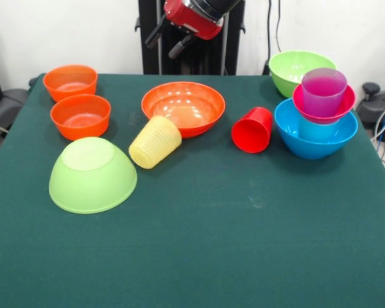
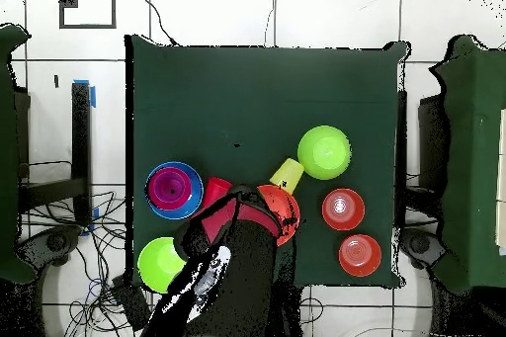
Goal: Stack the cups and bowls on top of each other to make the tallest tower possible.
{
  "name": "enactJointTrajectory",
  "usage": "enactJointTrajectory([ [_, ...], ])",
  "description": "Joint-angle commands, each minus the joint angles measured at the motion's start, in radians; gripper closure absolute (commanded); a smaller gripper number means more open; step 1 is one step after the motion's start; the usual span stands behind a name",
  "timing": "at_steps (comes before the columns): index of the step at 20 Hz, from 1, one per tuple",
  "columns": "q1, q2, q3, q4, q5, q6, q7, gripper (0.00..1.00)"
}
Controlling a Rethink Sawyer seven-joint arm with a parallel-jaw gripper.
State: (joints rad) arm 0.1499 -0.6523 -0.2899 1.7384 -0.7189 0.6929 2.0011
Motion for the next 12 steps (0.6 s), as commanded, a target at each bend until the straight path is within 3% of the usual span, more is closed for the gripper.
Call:
enactJointTrajectory([
  [1,-0.009,0.024,0.116,-0.033,0.022,-0.011,0.004,0.00],
  [12,-0.015,0.019,0.121,-0.032,0.029,-0.008,-0.001,0.00],
])
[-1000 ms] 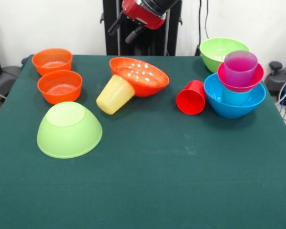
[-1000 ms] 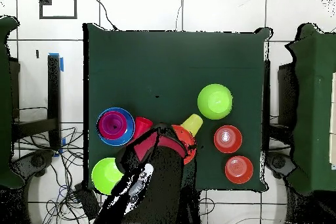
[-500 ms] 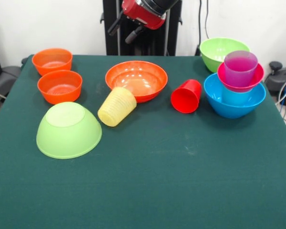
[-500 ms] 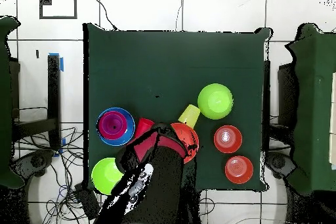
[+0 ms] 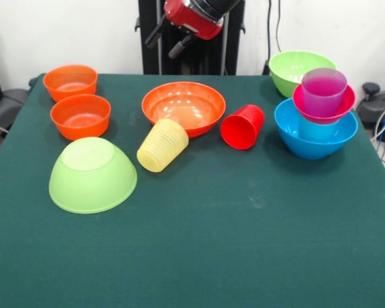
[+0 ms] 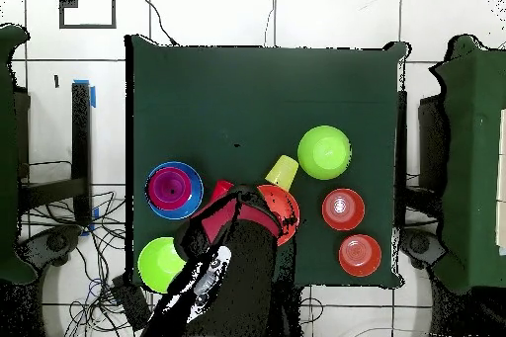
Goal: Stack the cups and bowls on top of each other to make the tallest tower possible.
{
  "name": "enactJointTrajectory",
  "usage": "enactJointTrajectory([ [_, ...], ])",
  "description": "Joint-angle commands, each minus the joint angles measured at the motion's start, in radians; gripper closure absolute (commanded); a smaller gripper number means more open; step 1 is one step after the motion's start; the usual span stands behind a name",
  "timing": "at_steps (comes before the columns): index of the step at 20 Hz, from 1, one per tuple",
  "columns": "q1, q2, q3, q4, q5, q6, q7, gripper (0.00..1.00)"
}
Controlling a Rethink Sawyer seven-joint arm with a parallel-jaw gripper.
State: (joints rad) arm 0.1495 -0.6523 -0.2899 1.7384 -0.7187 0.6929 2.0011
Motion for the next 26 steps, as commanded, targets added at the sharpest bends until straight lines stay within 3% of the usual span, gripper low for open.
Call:
enactJointTrajectory([
  [1,-0.020,0.026,0.126,-0.032,0.034,-0.010,0.000,0.00],
  [4,-0.078,0.074,0.170,-0.015,0.071,-0.106,0.035,0.00],
  [10,-0.318,0.211,0.355,0.069,0.199,-0.327,0.021,0.00],
  [12,-0.369,0.269,0.390,0.068,0.213,-0.375,0.028,0.00],
  [14,-0.396,0.319,0.406,0.057,0.207,-0.431,0.043,0.00],
  [17,-0.437,0.362,0.436,0.051,0.205,-0.425,0.027,0.00],
  [26,-0.482,0.402,0.466,0.041,0.176,-0.446,0.004,0.00],
])
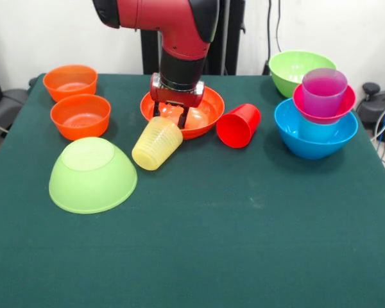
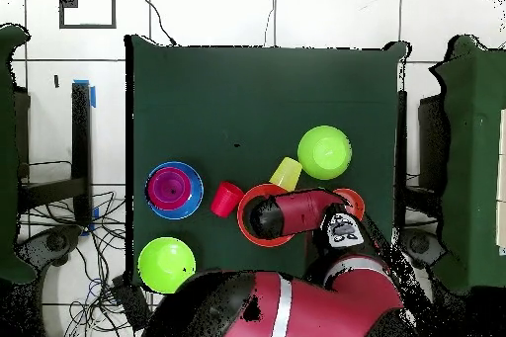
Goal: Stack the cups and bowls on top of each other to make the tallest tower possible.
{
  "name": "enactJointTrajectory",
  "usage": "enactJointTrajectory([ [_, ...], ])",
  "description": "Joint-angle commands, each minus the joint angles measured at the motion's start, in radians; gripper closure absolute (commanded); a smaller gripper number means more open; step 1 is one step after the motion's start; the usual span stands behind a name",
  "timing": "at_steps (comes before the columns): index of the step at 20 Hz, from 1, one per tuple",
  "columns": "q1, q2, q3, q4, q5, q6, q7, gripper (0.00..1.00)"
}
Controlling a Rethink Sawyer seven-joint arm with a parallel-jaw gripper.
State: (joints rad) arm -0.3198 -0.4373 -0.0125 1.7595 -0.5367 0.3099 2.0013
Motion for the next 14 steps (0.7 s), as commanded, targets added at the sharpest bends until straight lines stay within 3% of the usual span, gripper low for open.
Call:
enactJointTrajectory([
  [1,-0.015,0.190,0.190,0.019,-0.007,-0.064,0.004,0.00],
  [10,-0.024,0.197,0.197,0.014,-0.007,-0.050,-0.001,0.00],
  [14,-0.110,0.220,0.285,0.054,0.030,-0.068,-0.010,0.00],
])
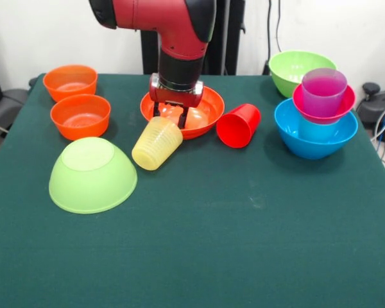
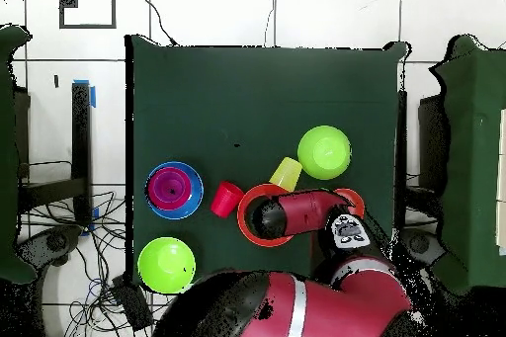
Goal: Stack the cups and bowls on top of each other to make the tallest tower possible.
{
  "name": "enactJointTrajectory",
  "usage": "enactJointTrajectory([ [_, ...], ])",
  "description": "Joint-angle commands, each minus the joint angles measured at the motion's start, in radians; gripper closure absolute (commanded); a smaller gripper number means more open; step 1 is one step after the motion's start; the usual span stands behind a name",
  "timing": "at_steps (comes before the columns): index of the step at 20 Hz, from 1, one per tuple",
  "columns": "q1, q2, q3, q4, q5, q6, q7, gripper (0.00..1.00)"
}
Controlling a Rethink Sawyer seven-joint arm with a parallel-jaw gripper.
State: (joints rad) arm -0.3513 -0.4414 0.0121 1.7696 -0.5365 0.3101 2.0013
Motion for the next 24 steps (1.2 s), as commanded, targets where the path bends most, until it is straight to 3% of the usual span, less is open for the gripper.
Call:
enactJointTrajectory([
  [1,-0.132,0.247,0.315,0.060,0.040,-0.085,-0.024,0.00],
  [3,-0.178,0.277,0.370,0.069,0.053,-0.093,-0.032,0.00],
  [6,-0.177,0.287,0.389,0.066,0.063,-0.116,-0.003,0.00],
  [13,-0.064,0.274,0.328,0.039,0.100,-0.186,0.122,0.00],
  [24,-0.002,0.262,0.298,0.025,0.169,-0.174,0.153,0.00],
])
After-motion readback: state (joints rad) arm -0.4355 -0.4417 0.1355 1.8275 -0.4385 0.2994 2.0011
